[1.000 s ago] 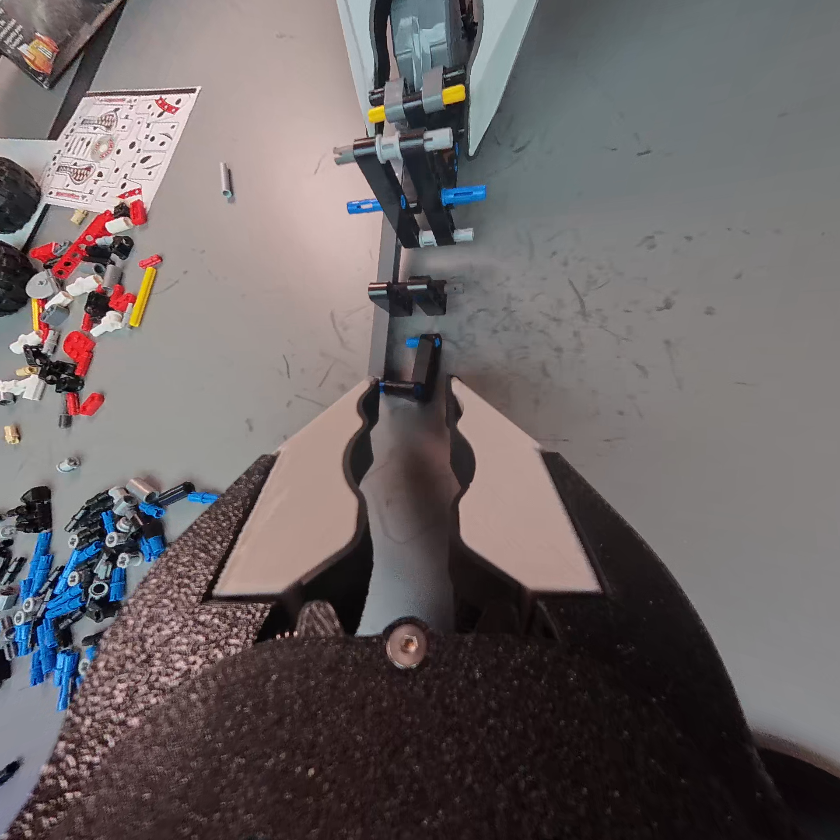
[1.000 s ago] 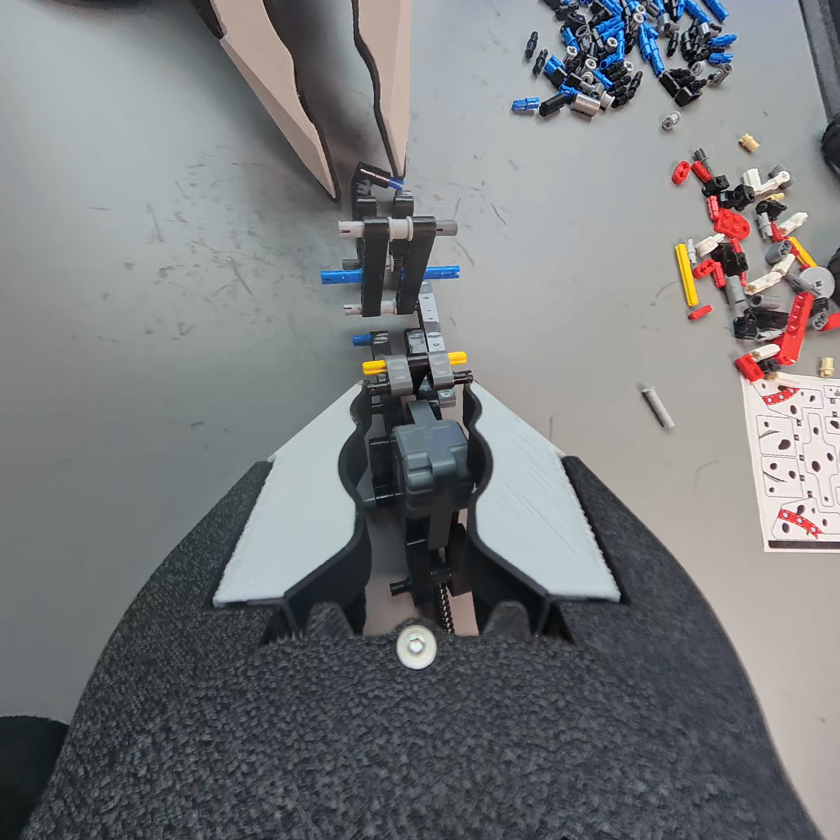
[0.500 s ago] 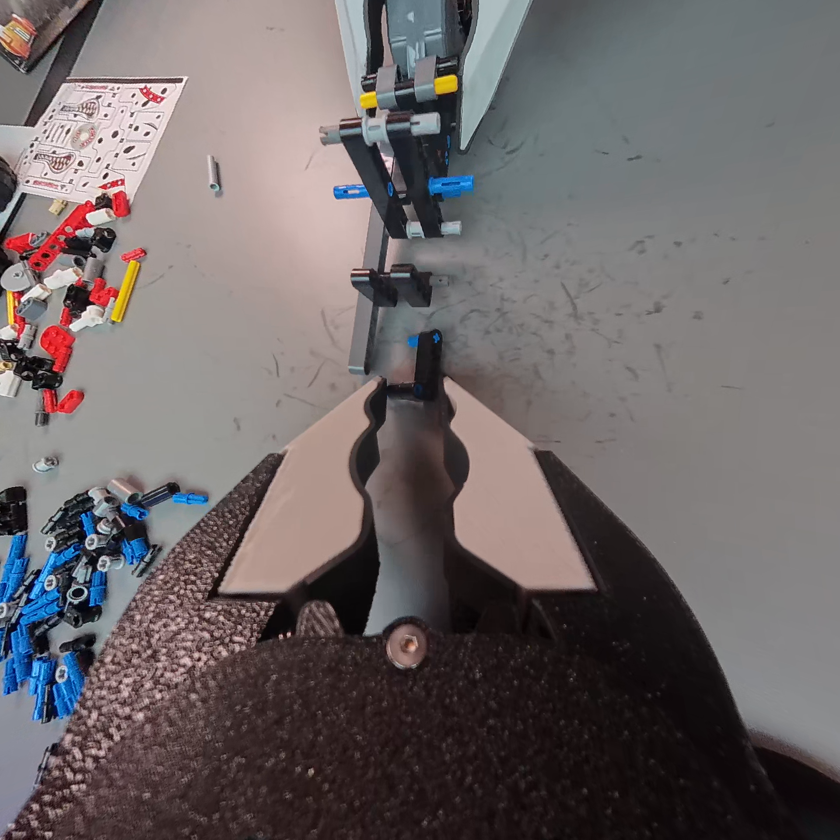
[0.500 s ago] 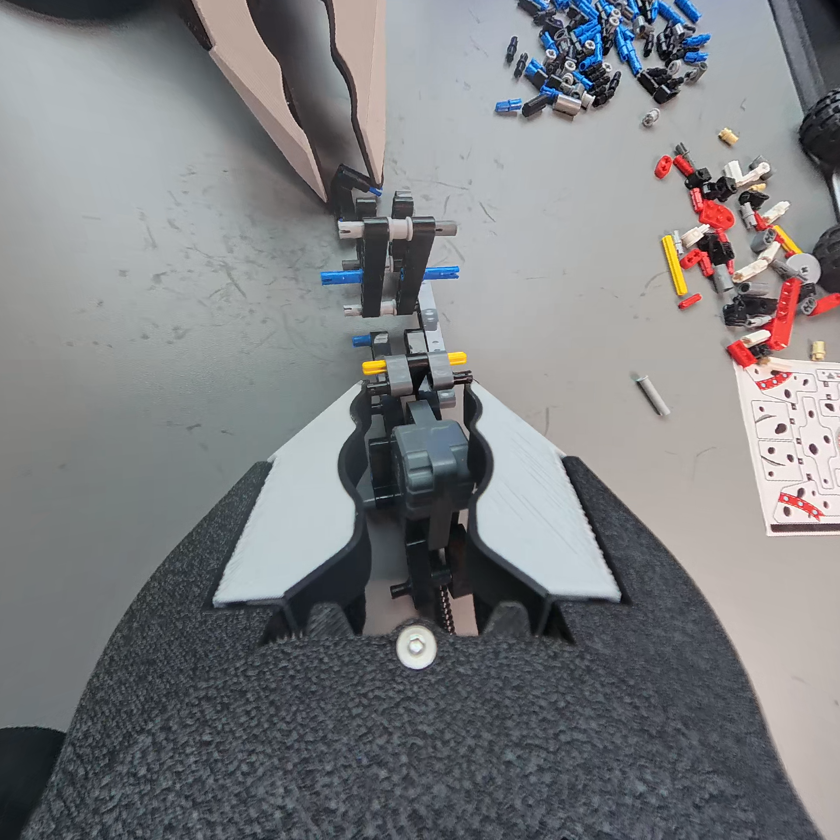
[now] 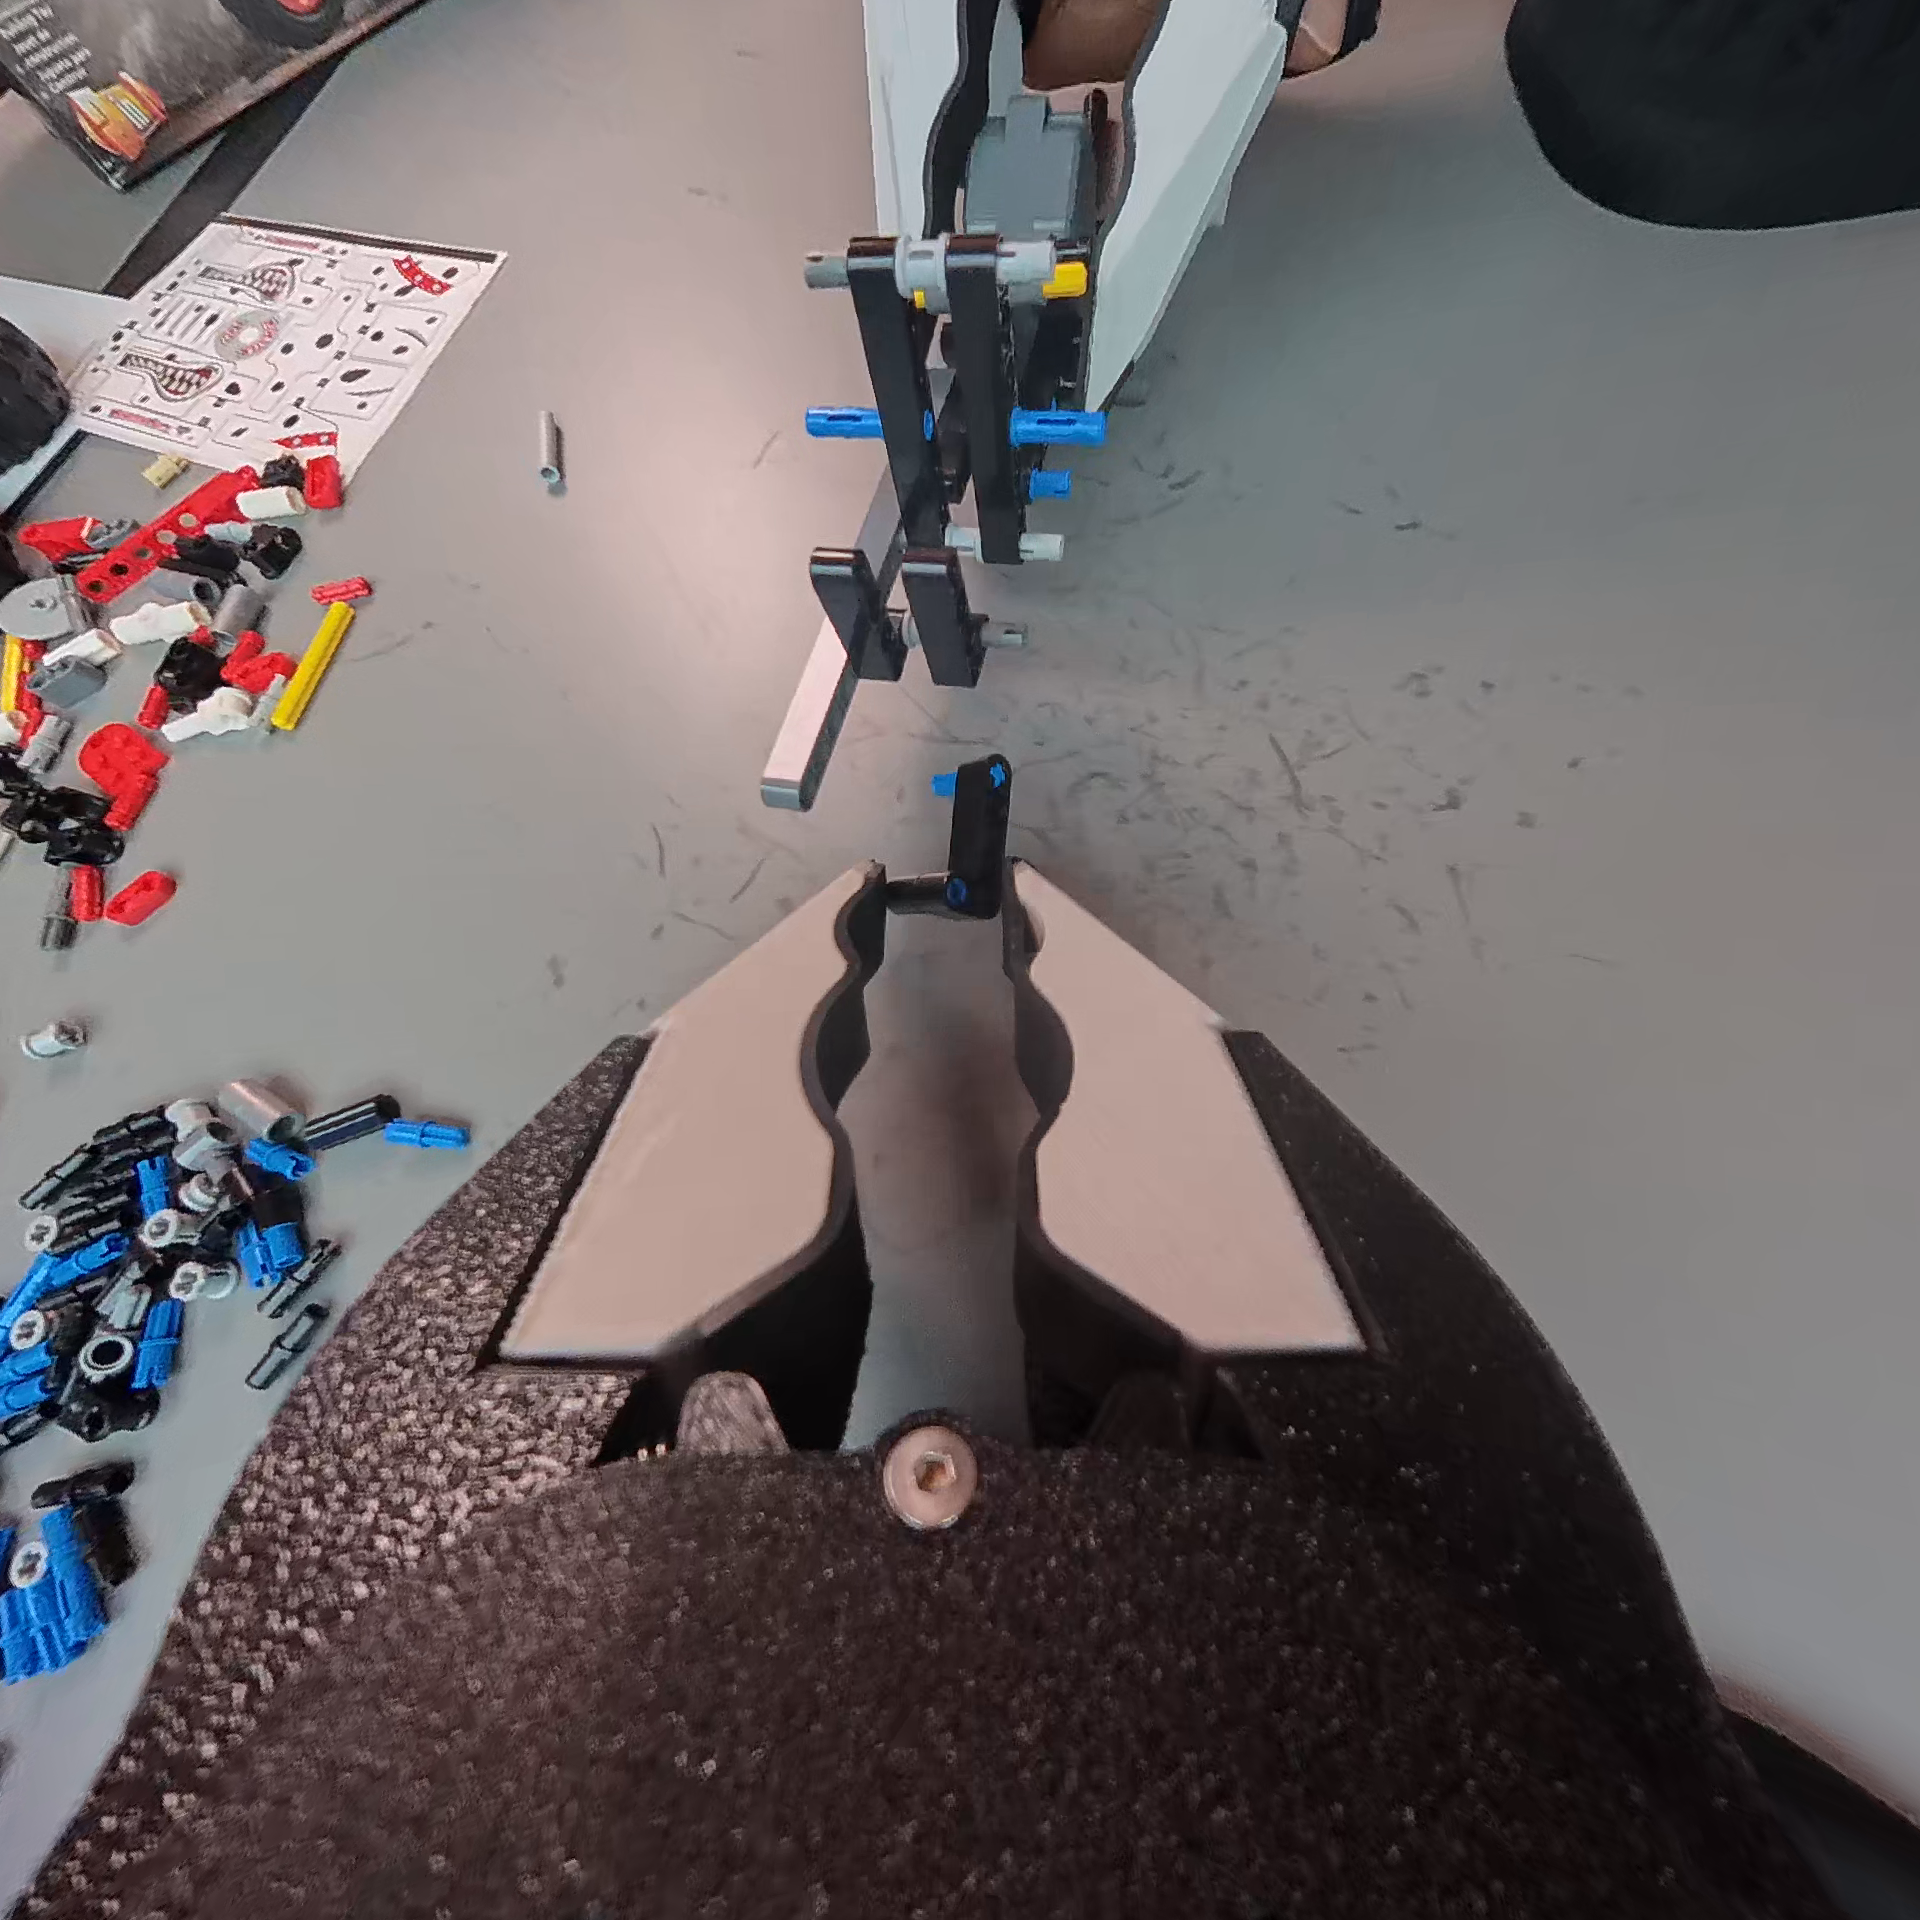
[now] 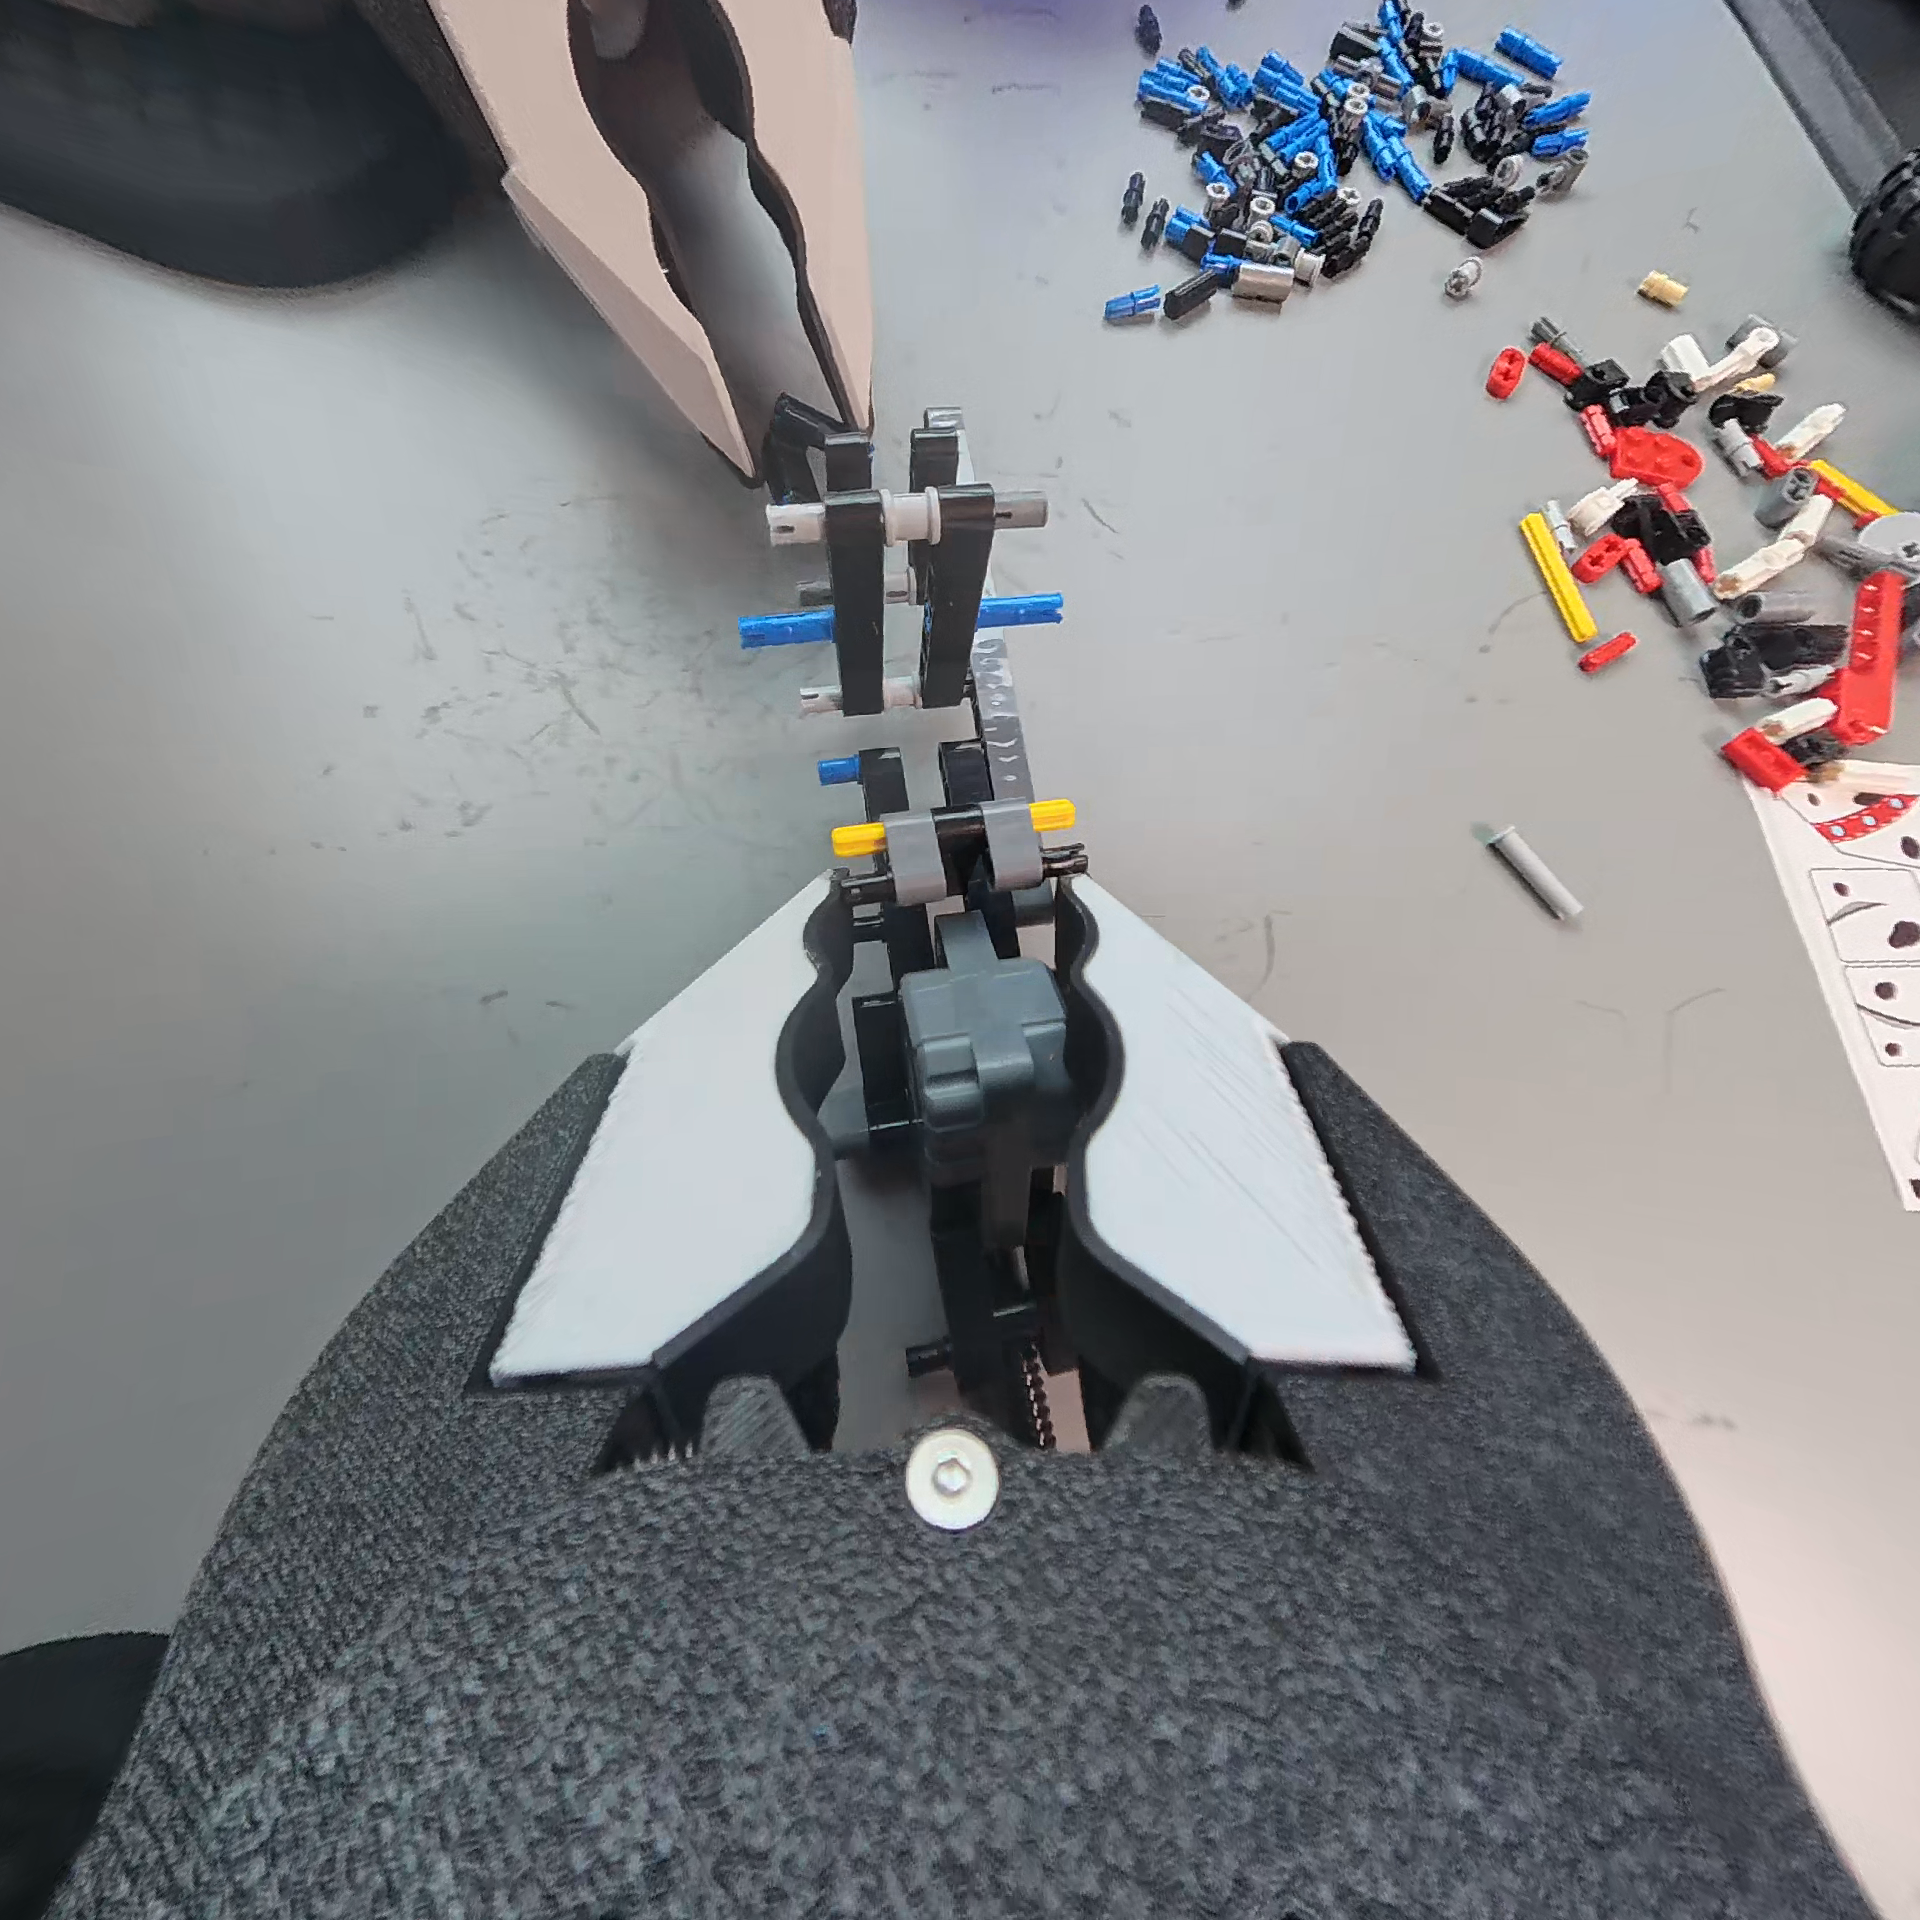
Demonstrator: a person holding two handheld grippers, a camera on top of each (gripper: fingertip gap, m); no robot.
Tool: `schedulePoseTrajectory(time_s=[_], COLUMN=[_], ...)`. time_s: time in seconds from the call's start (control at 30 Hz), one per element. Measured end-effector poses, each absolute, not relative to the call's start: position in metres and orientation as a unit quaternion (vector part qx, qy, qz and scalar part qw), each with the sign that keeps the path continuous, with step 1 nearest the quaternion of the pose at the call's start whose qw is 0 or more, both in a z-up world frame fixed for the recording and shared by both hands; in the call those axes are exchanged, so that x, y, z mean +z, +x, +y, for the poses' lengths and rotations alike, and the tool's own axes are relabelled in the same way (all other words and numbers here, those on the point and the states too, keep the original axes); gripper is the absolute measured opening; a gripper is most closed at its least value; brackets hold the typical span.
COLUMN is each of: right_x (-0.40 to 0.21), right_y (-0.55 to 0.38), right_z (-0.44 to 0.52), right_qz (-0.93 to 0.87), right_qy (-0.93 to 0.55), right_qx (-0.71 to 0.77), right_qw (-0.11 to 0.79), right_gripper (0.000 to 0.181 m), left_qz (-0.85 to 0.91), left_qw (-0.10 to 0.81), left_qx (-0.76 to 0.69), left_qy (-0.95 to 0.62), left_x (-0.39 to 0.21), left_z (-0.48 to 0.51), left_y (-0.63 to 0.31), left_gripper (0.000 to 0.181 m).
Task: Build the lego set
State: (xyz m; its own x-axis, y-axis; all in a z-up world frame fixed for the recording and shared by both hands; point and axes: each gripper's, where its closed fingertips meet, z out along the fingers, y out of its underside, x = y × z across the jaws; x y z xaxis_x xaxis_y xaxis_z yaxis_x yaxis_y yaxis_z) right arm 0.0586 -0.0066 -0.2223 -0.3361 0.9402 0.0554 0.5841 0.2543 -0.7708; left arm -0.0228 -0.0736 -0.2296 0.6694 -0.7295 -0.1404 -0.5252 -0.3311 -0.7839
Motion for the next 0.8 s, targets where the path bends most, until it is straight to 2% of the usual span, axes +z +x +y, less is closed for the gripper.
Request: schedulePoseTrajectory(time_s=[0.37,0.8], right_x=[-0.224,-0.222], right_y=[0.057,0.052], right_z=[-0.008,-0.019], right_qz=[-0.755,-0.752], right_qy=[-0.511,-0.520], right_qx=[0.320,0.342], right_qw=[0.259,0.217], right_gripper=[0.038,0.038], left_qz=[0.434,0.439], left_qw=[0.477,0.470], left_qx=[0.000,0.030], left_qy=[-0.764,-0.765], left_x=[-0.217,-0.221], left_z=[-0.066,-0.063], left_y=[-0.027,-0.032], left_gripper=[0.026,0.025])
